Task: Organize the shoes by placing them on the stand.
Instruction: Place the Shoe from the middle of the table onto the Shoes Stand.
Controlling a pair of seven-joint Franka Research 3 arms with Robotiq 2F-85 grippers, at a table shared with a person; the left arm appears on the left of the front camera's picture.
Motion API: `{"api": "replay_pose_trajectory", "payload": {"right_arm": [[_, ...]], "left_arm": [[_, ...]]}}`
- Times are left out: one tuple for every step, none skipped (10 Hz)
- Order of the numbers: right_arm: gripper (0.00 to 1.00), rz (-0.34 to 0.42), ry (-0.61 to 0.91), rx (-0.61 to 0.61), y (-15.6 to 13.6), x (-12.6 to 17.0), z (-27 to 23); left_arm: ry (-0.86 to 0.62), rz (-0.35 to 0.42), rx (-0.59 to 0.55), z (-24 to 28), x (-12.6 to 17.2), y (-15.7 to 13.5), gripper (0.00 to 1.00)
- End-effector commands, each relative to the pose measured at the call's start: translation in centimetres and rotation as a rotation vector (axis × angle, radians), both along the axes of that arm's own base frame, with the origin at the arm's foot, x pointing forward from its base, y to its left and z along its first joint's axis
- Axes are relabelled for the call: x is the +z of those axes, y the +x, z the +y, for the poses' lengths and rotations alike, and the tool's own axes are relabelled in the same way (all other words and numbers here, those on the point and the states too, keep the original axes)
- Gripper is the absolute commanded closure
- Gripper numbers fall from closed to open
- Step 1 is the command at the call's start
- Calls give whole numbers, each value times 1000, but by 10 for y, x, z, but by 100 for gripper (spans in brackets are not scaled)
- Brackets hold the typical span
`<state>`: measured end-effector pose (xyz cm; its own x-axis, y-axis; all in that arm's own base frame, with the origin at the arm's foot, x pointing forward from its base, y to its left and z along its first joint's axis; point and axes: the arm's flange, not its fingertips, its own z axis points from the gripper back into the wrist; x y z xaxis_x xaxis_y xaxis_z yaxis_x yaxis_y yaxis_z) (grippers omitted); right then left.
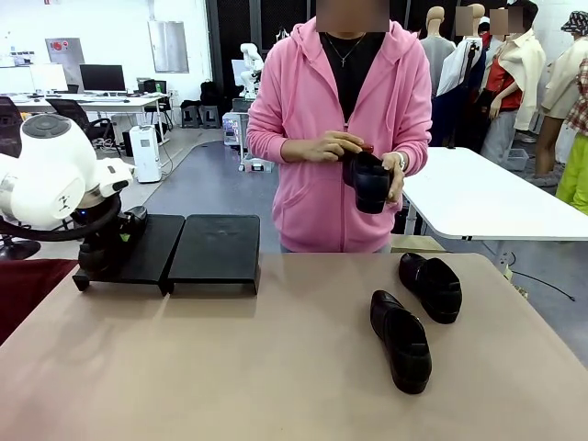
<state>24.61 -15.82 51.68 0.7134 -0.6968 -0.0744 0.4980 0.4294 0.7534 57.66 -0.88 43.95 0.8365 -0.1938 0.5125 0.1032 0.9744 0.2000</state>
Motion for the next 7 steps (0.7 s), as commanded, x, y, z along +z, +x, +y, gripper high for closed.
{"api": "replay_pose_trajectory", "payload": {"right_arm": [[0,-2,22,-11,0,4,1],[0,-2,22,-11,0,4,1],[0,-2,22,-11,0,4,1],[0,-2,22,-11,0,4,1],[0,-2,22,-11,0,4,1],[0,-2,22,-11,0,4,1],[0,-2,22,-11,0,4,1]], "left_arm": [[-26,-31,-10,-3,8,-26,0],[-87,-59,-46,-5,24,-53,0],[-195,-45,-110,-8,41,-82,0],[-321,22,-191,-12,59,-116,0],[-411,41,-309,-20,79,-157,0],[-515,151,-401,-26,97,-205,0],[-536,232,-320,-24,104,-241,0]]}}
